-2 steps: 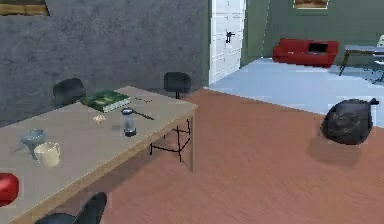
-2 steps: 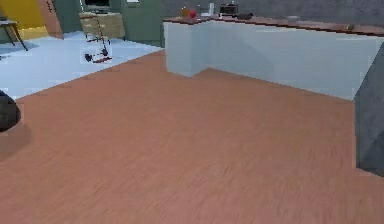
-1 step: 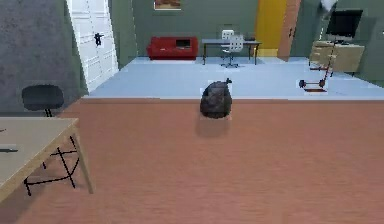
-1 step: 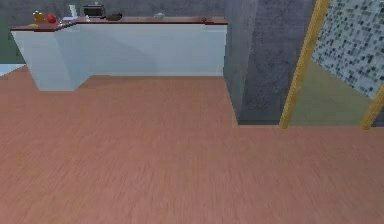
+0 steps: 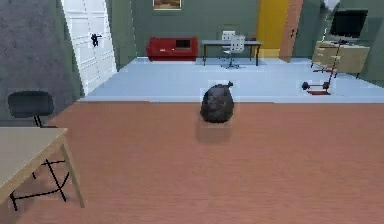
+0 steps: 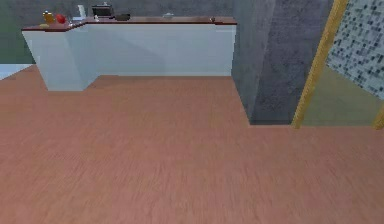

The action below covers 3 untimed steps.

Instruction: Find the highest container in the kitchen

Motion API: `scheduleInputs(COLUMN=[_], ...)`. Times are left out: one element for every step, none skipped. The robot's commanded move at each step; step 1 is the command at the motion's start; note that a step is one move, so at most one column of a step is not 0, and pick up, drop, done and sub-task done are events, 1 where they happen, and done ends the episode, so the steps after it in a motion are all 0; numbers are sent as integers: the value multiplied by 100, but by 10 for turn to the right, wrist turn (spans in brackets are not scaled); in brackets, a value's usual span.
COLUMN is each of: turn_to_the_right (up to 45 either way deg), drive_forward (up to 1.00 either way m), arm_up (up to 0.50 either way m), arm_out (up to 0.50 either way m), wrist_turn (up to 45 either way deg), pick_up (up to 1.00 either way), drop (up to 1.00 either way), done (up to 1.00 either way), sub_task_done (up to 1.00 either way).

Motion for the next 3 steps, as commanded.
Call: scheduleInputs(turn_to_the_right=[-450,450,450], drive_forward=[0,0,0], arm_up=[0,0,0], arm_out=[0,0,0], wrist_turn=[0,0,0], pick_up=[0,0,0], drop=[0,0,0], done=[0,0,0], sub_task_done=[0,0,0])
